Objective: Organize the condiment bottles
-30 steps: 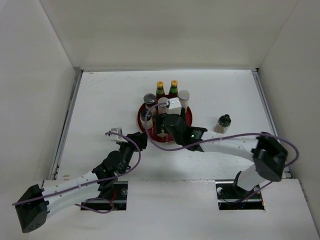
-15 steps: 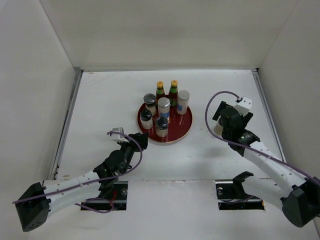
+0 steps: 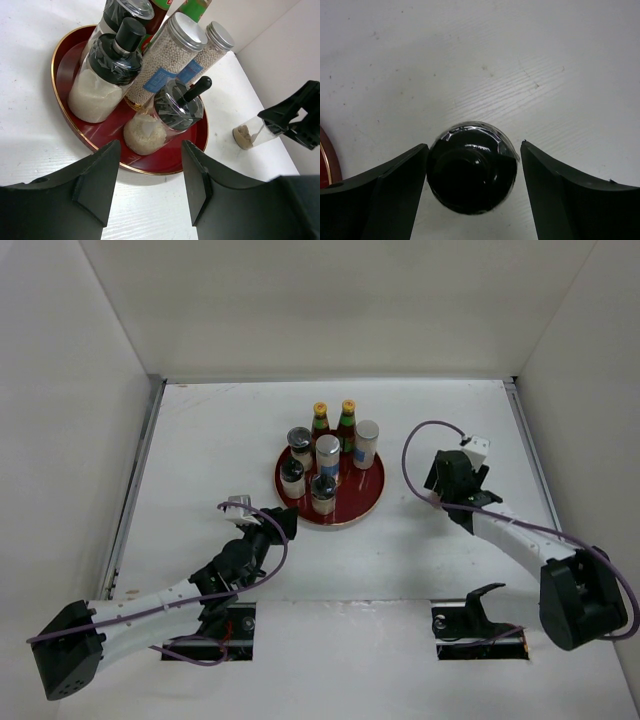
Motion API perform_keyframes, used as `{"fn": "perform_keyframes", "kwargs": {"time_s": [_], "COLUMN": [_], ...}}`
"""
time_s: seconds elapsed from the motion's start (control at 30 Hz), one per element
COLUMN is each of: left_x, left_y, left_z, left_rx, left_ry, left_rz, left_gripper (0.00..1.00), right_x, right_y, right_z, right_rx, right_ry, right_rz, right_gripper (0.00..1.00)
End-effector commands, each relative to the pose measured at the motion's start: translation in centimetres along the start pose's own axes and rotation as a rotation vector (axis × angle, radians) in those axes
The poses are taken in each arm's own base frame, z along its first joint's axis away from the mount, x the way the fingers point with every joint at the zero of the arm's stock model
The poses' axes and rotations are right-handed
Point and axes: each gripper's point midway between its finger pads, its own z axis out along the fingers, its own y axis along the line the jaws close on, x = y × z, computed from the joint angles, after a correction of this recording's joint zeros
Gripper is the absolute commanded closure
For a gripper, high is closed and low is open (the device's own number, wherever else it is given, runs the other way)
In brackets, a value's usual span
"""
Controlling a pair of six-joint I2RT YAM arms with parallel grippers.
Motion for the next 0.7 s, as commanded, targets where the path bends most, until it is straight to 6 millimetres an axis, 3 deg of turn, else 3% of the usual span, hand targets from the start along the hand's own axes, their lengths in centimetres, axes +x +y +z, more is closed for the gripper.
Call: {"fn": "perform_keyframes", "kwargs": {"time_s": [0.0, 0.07, 0.17, 0.37, 0.5, 0.6, 0.63, 0.67], "left_x": [-0.5, -0.7, -0.7, -0.7, -1.3, -1.8, -2.0, -2.1], "left_y": [-0.8, -0.7, -0.6, -0.5, 0.2, 0.7, 0.9, 1.1], "left_z": [-0.1, -0.1, -0.1, 0.0, -0.2, -0.3, -0.4, -0.4], "left_rx": [0.037, 0.037, 0.036, 0.025, 0.0, -0.017, -0.025, -0.031], "left_ry": [-0.022, -0.026, -0.028, -0.031, -0.064, -0.089, -0.096, -0.102], "left_rz": [-0.038, -0.04, -0.041, -0.04, -0.05, -0.058, -0.059, -0.059], "left_gripper": [0.5, 0.5, 0.5, 0.43, 0.25, 0.11, 0.0, 0.0], "right_x": [-3.5, -4.7, -6.6, -8.4, -7.5, -6.0, -5.5, -5.0], "right_y": [2.2, 2.1, 4.0, 11.6, 16.3, 19.6, 20.5, 21.3], "right_z": [0.3, -0.6, -4.1, -10.4, -11.2, -10.6, -10.3, -10.0], "right_rx": [-0.067, -0.061, -0.126, -0.385, -0.487, -0.53, -0.535, -0.537], "right_ry": [-0.08, -0.125, -0.214, -0.246, -0.231, -0.218, -0.212, -0.205], "right_rz": [0.052, 0.069, 0.082, 0.076, 0.056, 0.021, 0.005, -0.01], "right_gripper": [0.29, 0.41, 0.45, 0.45, 0.44, 0.42, 0.42, 0.42]}}
